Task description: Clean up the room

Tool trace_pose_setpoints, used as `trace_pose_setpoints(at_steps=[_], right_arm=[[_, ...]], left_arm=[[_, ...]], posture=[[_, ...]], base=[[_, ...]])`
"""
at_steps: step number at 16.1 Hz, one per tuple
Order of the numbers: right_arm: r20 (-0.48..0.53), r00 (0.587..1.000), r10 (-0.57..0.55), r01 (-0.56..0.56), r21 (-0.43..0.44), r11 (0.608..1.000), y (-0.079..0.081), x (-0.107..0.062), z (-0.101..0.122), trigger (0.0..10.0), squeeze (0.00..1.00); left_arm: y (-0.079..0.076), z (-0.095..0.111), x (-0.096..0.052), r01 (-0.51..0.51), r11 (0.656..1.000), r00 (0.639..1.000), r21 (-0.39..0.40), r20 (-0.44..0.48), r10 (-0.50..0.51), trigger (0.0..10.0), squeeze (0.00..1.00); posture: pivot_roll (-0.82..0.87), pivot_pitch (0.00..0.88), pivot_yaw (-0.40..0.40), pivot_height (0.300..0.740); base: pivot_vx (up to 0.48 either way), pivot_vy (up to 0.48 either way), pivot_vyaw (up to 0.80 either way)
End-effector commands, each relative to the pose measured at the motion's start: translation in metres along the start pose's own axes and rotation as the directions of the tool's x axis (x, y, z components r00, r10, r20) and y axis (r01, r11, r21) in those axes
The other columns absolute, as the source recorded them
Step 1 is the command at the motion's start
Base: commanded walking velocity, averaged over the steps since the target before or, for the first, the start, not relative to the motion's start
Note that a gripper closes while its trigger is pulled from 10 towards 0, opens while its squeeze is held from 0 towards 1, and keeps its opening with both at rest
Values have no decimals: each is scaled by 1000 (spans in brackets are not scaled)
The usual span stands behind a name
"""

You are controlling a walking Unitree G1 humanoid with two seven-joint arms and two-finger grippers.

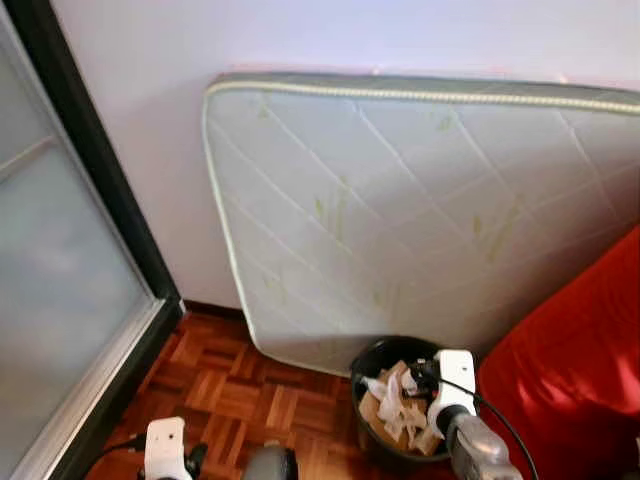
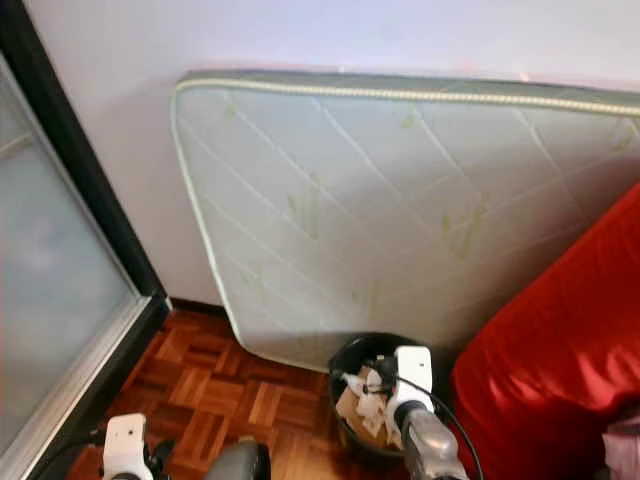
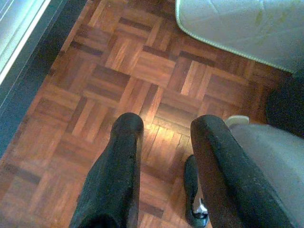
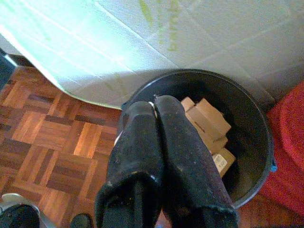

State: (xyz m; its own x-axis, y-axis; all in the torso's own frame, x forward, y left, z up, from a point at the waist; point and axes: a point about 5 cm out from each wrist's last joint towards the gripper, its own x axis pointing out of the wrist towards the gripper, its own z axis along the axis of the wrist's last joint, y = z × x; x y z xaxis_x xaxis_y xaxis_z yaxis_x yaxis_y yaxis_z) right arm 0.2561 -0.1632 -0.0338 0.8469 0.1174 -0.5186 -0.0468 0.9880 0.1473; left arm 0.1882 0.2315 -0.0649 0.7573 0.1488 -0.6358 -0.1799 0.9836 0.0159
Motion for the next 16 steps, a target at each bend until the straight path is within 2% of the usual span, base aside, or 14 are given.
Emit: trace_pose_setpoints(at_steps=[1, 7, 16], right_arm=[[-2, 1000, -11, 11, 10, 1000, -1, 1, 1, 10000, 0], [-6, 1000, 7, -7, 8, 1000, 2, 3, 5, 10000, 0], [-50, 996, 80, -83, -55, 995, 17, 11, 12, 10000, 0]], left_arm=[[4, 0, -1, -7, 1000, 1000, -6, 8, 7, 10000, 0], [3, 0, -2, 7, 1000, 1000, 4, 22, -7, 10000, 0], [20, -34, -24, 29, 999, 999, -21, -13, -29, 10000, 0]], posture=[[99, 0, 18, 636], [110, 0, 24, 636], [152, 0, 13, 636]], base=[[319, 0, 0], [320, 0, 0], [0, 0, 0]])
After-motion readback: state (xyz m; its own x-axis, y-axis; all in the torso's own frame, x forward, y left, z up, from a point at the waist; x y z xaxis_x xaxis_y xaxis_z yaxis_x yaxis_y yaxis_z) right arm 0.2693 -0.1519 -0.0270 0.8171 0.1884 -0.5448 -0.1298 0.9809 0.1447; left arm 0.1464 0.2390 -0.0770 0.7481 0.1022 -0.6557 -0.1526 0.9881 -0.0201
